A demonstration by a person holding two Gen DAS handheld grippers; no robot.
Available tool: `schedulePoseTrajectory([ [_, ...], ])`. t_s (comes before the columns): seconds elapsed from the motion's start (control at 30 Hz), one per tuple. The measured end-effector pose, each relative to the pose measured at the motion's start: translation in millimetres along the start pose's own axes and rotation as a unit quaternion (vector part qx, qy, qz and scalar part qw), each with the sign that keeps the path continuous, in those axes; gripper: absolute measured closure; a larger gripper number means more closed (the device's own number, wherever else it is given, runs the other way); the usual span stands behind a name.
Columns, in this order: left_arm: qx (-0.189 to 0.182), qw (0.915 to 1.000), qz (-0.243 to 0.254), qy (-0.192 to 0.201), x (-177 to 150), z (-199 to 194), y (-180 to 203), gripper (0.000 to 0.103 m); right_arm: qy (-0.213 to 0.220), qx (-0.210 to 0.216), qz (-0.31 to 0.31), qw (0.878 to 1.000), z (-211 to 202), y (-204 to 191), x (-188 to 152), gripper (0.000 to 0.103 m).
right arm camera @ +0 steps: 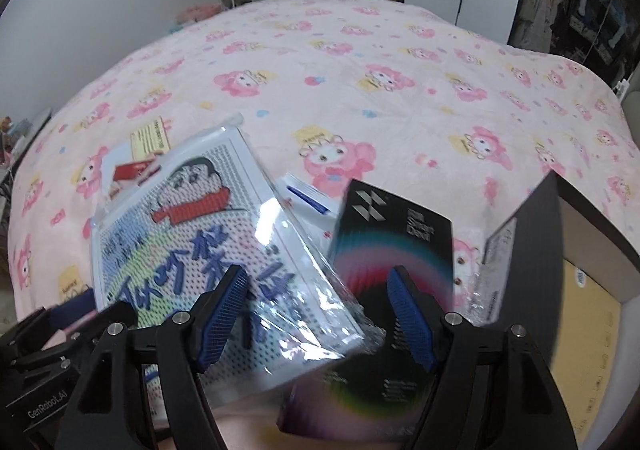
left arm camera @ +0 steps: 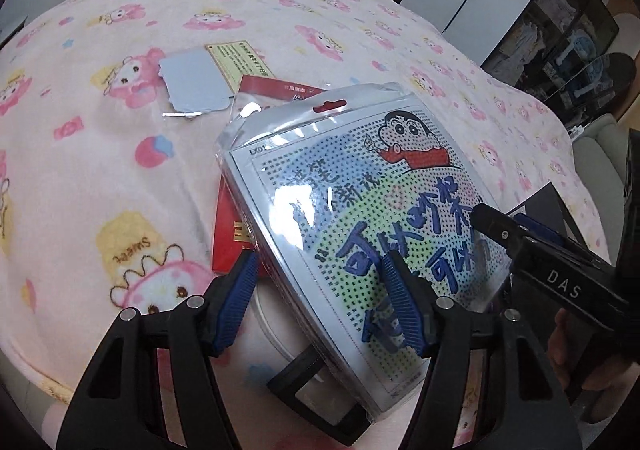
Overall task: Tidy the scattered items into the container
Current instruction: 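Lift the Shin-chan kit with the right tool toward the black box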
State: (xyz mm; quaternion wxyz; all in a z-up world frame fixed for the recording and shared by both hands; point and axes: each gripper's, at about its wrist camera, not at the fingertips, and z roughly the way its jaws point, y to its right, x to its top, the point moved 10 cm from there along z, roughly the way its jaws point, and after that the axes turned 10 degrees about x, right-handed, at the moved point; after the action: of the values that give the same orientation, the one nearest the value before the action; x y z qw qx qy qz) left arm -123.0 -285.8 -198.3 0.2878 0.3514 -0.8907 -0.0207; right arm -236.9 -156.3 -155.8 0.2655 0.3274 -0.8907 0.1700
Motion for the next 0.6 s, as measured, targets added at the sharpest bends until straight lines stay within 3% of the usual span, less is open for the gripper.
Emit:
schedulePoseTrajectory([
  [0.1, -0.007, 1.0000, -0.003, 0.000, 0.3, -0.7, -0.2, 0.039, -0.001, 0.001, -0.013, 1.000, 0.5, -6.5, 0.9, 0.034],
  [0.17, -0.015, 0.9999, -0.003, -0.003, -1.4, -0.8, 0.8, 0.039, -0.009, 0.021, -0.007, 1.000, 0.8, -12.0, -1.3, 0.043],
  [0.37, -0.011, 0.9996, -0.026, 0.003, 3.8, -3.8, -13.0, 0.039, -0.027, 0.055, 0.008, 0.998, -6.0, -29.5, -17.0, 0.049],
  [0.6, -0.007, 0.9984, -0.056, -0.002, 7.1, -1.8, -30.1, 0.039, -0.076, 0.111, 0.015, 0.991, -26.1, -58.6, -71.1, 0.050],
])
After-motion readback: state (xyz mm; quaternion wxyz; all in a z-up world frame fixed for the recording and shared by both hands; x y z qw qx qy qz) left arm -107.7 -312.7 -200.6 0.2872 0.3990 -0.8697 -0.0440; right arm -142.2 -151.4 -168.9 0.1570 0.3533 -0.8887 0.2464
